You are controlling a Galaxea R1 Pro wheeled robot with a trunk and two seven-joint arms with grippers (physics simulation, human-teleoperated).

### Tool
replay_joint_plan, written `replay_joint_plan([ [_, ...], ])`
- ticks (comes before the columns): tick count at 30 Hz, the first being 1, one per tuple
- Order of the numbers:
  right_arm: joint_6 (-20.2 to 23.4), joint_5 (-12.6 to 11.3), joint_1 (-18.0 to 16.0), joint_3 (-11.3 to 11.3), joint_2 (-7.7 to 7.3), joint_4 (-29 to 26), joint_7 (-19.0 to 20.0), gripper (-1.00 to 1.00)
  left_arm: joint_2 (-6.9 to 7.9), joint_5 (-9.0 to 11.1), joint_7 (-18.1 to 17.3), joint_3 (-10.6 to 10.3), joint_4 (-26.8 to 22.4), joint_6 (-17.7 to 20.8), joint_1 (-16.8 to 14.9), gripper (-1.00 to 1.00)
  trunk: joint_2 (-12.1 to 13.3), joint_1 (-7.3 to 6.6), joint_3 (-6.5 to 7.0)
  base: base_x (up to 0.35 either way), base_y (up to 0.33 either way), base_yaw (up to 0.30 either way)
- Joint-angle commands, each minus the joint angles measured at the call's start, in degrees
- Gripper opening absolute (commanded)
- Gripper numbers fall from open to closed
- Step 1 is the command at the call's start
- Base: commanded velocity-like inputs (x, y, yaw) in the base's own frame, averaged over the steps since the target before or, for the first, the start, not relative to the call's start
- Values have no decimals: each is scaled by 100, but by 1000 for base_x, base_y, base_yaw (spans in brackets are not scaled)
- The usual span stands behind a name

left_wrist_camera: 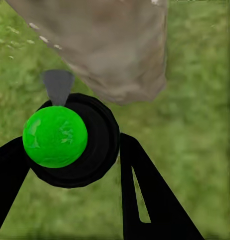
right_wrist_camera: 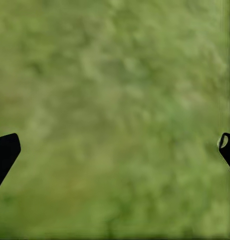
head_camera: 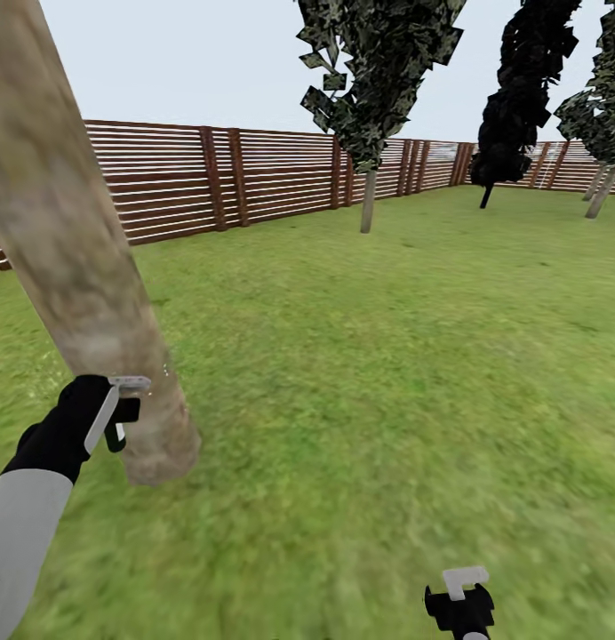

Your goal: In the garden, pick up the pesticide atomizer on the floor and spray pesticide onto both trees until each tree trunk is fully covered.

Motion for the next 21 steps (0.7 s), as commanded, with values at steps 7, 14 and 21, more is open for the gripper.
replay_joint_plan([
  [7,5,37,-3,40,7,5,-46,100,-19,54,51,-11,5,24,-25,-100,-2,-2,-5,11,-272,0],
  [14,5,36,-3,40,20,5,-46,100,-13,63,50,-3,8,24,-19,-100,-2,-2,-5,184,-223,148],
  [21,5,36,-3,40,26,5,-46,100,-19,63,51,-3,17,24,-16,-100,-2,-2,-5,266,-158,126],
])
